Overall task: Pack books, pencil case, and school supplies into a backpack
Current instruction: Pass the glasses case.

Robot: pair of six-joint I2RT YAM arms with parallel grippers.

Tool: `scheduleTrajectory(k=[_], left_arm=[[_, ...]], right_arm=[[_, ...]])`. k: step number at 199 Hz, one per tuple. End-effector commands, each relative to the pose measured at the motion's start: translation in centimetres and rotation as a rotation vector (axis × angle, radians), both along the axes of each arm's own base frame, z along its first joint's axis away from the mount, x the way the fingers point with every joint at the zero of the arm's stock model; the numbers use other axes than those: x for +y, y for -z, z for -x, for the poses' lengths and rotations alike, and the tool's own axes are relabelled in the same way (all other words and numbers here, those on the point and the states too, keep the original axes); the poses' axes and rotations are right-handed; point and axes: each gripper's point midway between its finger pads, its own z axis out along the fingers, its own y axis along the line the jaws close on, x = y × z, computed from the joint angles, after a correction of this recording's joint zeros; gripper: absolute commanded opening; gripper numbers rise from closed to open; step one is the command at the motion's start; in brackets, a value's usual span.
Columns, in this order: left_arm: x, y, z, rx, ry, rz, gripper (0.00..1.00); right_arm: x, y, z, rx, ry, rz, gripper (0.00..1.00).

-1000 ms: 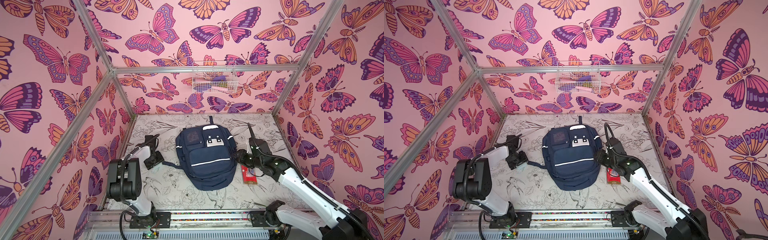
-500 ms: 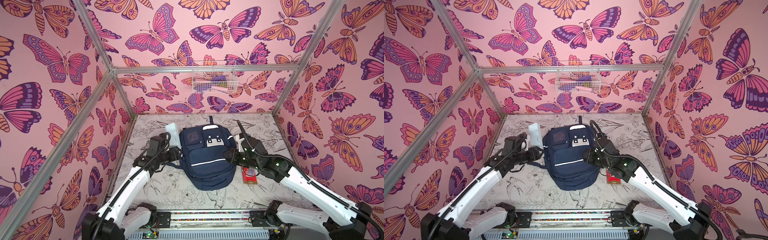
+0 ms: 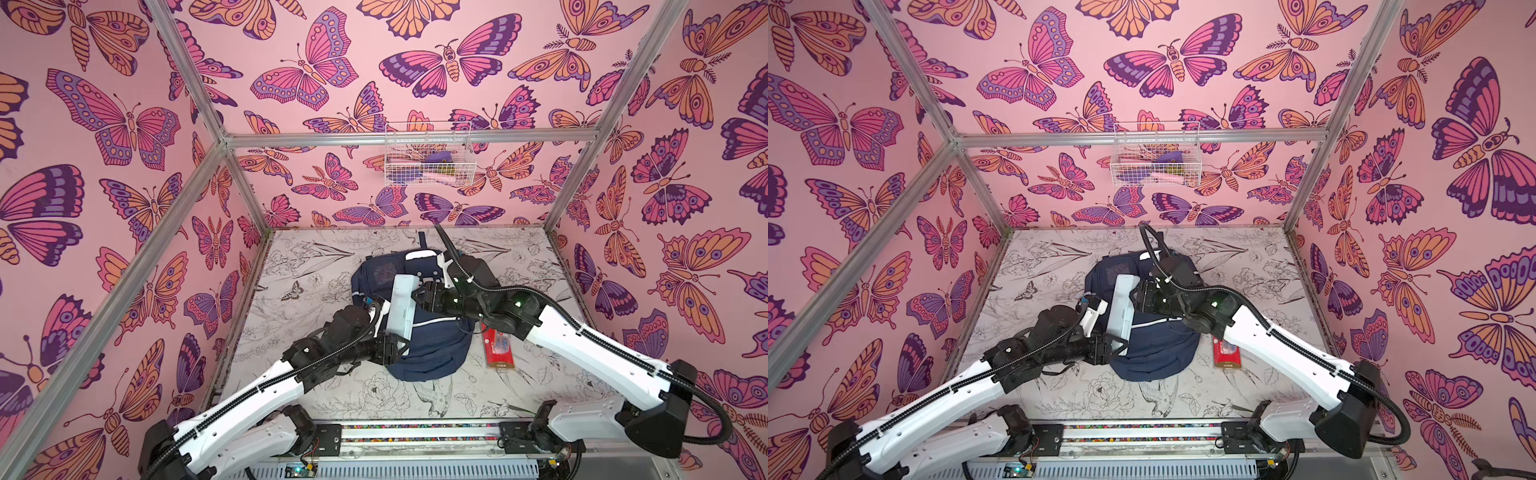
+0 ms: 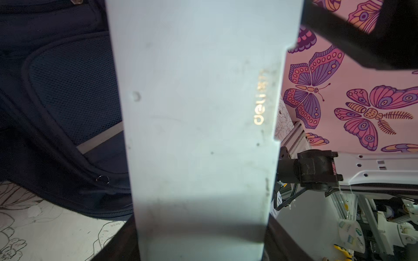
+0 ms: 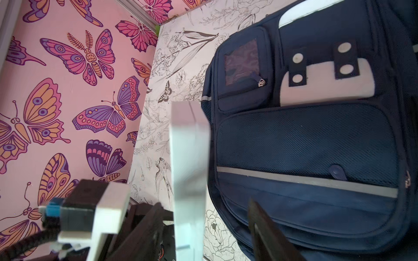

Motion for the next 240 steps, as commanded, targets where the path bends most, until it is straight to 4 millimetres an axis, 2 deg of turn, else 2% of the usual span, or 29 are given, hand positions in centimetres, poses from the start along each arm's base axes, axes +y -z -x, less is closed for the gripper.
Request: scheduleTrajectory(k=[1, 54, 89, 129, 164, 172, 193, 223, 240], left_arm=[[-0.1, -0.2, -0.6, -0.077, -0.013, -0.015, 0.12], [-0.7, -0.2, -0.1, -0.107, 0.017, -0.034, 0.11], [-0.9, 0.0, 0.1, -0.108, 0.031, -0.038, 0.10], [-1.1, 0.6, -0.3, -0.123, 0.044, -0.068, 0.11], [-1.6, 0.7, -0.7, -0.130, 0.049, -0.076, 0.12], [-1.8, 0.8, -0.7, -0.126, 0.056, -0.077, 0.19], [-1.8, 1.0, -0.8, -0.113, 0.047, -0.079, 0.46], [-1.2, 0.3, -1.1, -0.121, 0.029, -0.124, 0.89], [-0.8, -0.6, -1.4, -0.156, 0.042, -0.165, 1.00]], right_arm=[[0.4, -0.3, -0.3, -0.024, -0.015, 0.027, 0.62], [0.0, 0.9, -0.4, 0.004, 0.011, 0.053, 0.57], [0.4, 1.4, -0.5, 0.014, 0.012, 0.030, 0.48], [-0.4, 2.4, -1.3, 0.032, 0.037, 0.010, 0.34], [-0.3, 2.7, -2.1, 0.057, 0.031, -0.081, 0.28], [-0.3, 2.7, -2.1, 0.057, 0.034, -0.086, 0.26], [-0.4, 2.9, -1.9, 0.057, 0.036, -0.094, 0.21], [-2.7, 3.5, -2.1, 0.046, 0.107, -0.064, 0.19], [-4.7, 3.3, -2.4, 0.031, 0.166, -0.053, 0.17]])
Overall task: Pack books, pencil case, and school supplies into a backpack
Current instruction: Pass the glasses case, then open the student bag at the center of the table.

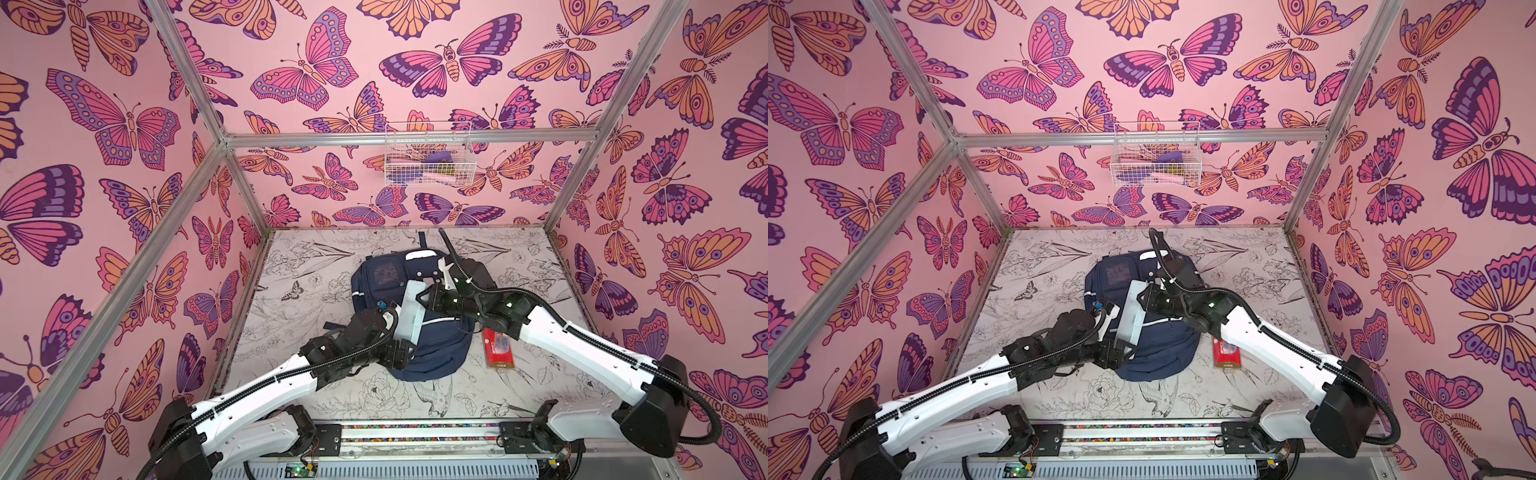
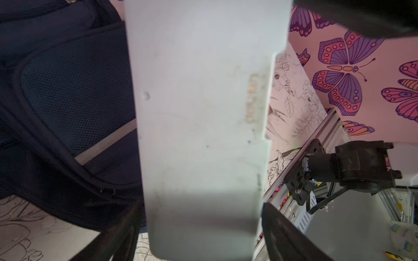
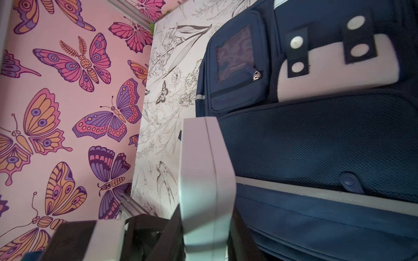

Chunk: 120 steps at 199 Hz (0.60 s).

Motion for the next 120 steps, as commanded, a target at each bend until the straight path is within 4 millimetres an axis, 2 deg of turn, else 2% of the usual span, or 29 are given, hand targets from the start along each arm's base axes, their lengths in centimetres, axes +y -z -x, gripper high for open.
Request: scheduleTrajectory(k=[1, 24, 50, 63, 68, 83, 99, 120], left_arm=[[0.3, -2.1, -0.6, -0.079, 0.018, -0.043, 1.00], [0.9, -2.5, -1.4, -0.130, 0.028, -0.132, 0.99], [0.6, -1.0, -2.7, -0.143, 0.083, -0.287, 1.00], [-0.1, -0.1, -3.1, -0.130, 0.135, -0.351, 0.99], [-0.6, 1.2, -3.4, -0.099, 0.156, -0.392, 0.97], [-1.6, 2.6, -3.8, -0.064, 0.199, -0.437, 0.93], [-2.8, 3.7, -4.4, -0.037, 0.223, -0.456, 0.91], [-4.1, 5.2, -4.8, -0.003, 0.253, -0.477, 0.90]], right_arm=[[-3.1, -0.9, -0.8, -0.034, 0.113, 0.012, 0.17], [-6.7, -1.7, -0.9, -0.053, 0.213, 0.015, 0.14], [-11.6, -2.0, -0.3, -0.061, 0.346, 0.023, 0.13], [-14.2, -1.8, 0.4, -0.052, 0.421, 0.017, 0.13], [-15.1, -1.8, 0.6, -0.048, 0.446, 0.008, 0.13], [-17.5, -1.3, 1.6, -0.033, 0.515, -0.014, 0.13], [-19.5, -1.1, 2.7, -0.033, 0.573, -0.023, 0.13], [-21.1, -0.9, 3.8, -0.029, 0.617, -0.025, 0.14]])
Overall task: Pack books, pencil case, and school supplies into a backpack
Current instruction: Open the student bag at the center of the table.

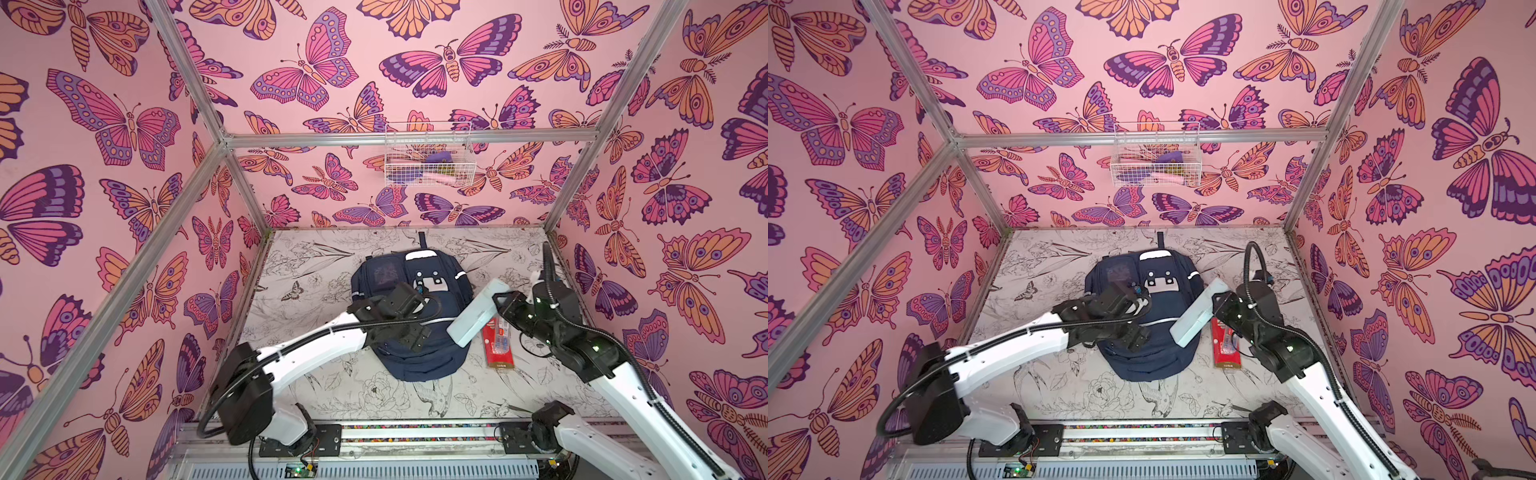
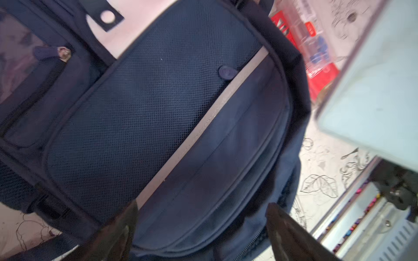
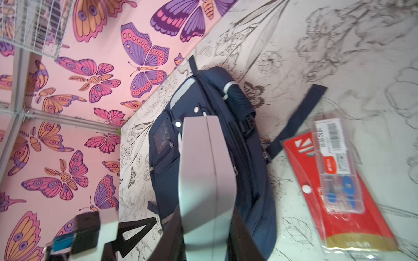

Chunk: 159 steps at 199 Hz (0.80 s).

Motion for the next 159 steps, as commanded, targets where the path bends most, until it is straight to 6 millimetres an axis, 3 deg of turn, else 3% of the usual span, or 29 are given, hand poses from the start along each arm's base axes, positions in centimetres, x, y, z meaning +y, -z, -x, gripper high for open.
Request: scheduleTrajectory(k=[1, 38, 67, 89, 118, 159], left_arm=[[-0.5, 1.1, 0.2, 0.032, 0.062, -0.060, 0.90], [-1.2, 3.3, 0.0, 0.055, 0.113, -0.111, 0.90], [-1.7, 3.5, 1.4, 0.086, 0.169, -0.076, 0.92], [-1.3, 4.3, 0.5, 0.051, 0.147, -0.128, 0.90], [-1.0, 4.3, -0.7, 0.005, 0.110, -0.168, 0.70], [-1.1, 3.2, -2.3, -0.072, 0.093, -0.181, 0.21]], right_arm=[[-2.0, 0.5, 1.3, 0.032, 0.072, -0.009, 0.14], [-2.3, 1.0, 1.9, 0.046, 0.072, -0.007, 0.14], [-2.3, 1.2, 1.8, 0.049, 0.070, -0.003, 0.14], [-2.3, 1.2, 1.7, 0.047, 0.074, -0.006, 0.14], [-2.2, 1.1, 1.8, 0.043, 0.070, -0.006, 0.13], [-2.2, 1.1, 2.0, 0.036, 0.064, -0.013, 0.13]])
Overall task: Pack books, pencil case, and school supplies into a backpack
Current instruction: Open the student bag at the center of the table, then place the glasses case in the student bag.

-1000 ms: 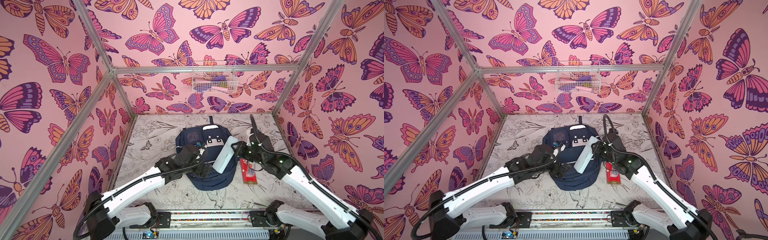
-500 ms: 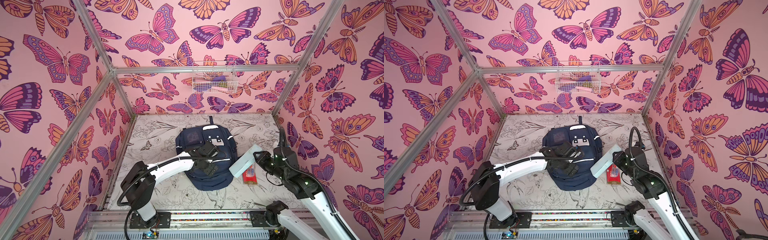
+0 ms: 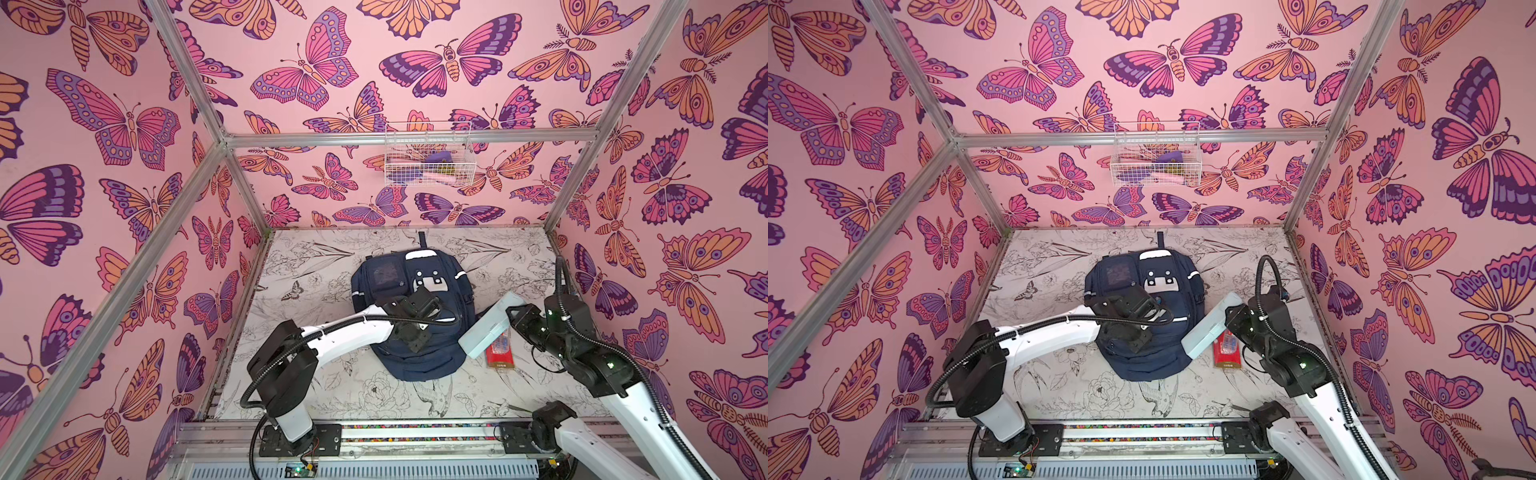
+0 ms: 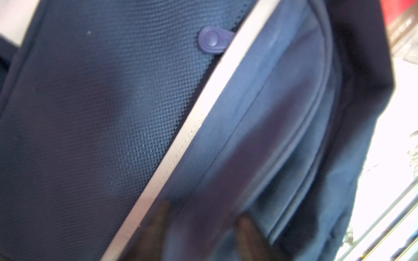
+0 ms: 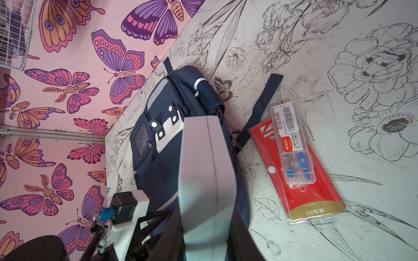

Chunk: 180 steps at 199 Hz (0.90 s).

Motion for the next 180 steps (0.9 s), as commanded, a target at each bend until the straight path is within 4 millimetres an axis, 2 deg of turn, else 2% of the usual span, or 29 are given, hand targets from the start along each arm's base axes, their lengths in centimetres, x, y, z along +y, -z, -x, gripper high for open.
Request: scheduleTrajectory(k=[1, 14, 26, 75, 92, 109, 134, 152, 180], left_arm=[[0.3, -1.1, -2.0, -0.090, -0.025, -0.023, 0.20], [0.0, -2.3, -2.4, -0.122, -0.033, 0.007, 0.07], [0.1, -3.9, -2.9, -0.169, -0.050, 0.028, 0.00], [-0.9, -12.7, -3.9, -0.336, -0.035, 0.255, 0.00], [-1.1, -14.8, -3.7, -0.330, -0.025, 0.353, 0.00], [-1.3, -15.6, -3.6, -0.294, -0.022, 0.431, 0.00], [-1.5, -15.2, -3.6, -0.271, -0.028, 0.452, 0.00], [-1.7, -15.5, -3.4, -0.257, -0.030, 0.507, 0.00], [-1.2, -16.7, -3.5, -0.249, -0.052, 0.595, 0.00]], right_arm=[[-0.2, -0.4, 0.0, -0.018, 0.013, -0.018, 0.13], [-0.2, -0.3, 0.2, -0.019, 0.014, -0.023, 0.13], [-0.2, -0.3, 0.2, -0.022, 0.014, -0.032, 0.13], [1.0, -0.4, -0.4, -0.092, 0.008, -0.155, 0.11], [1.5, -0.6, -1.3, -0.138, 0.024, -0.225, 0.11], [2.5, 0.3, -2.6, -0.142, 0.028, -0.289, 0.11], [5.2, 1.1, -4.9, -0.131, -0.014, -0.376, 0.09], [6.9, 1.7, -6.5, -0.137, -0.024, -0.365, 0.09], [9.6, 3.8, -8.7, -0.090, -0.059, -0.297, 0.07]])
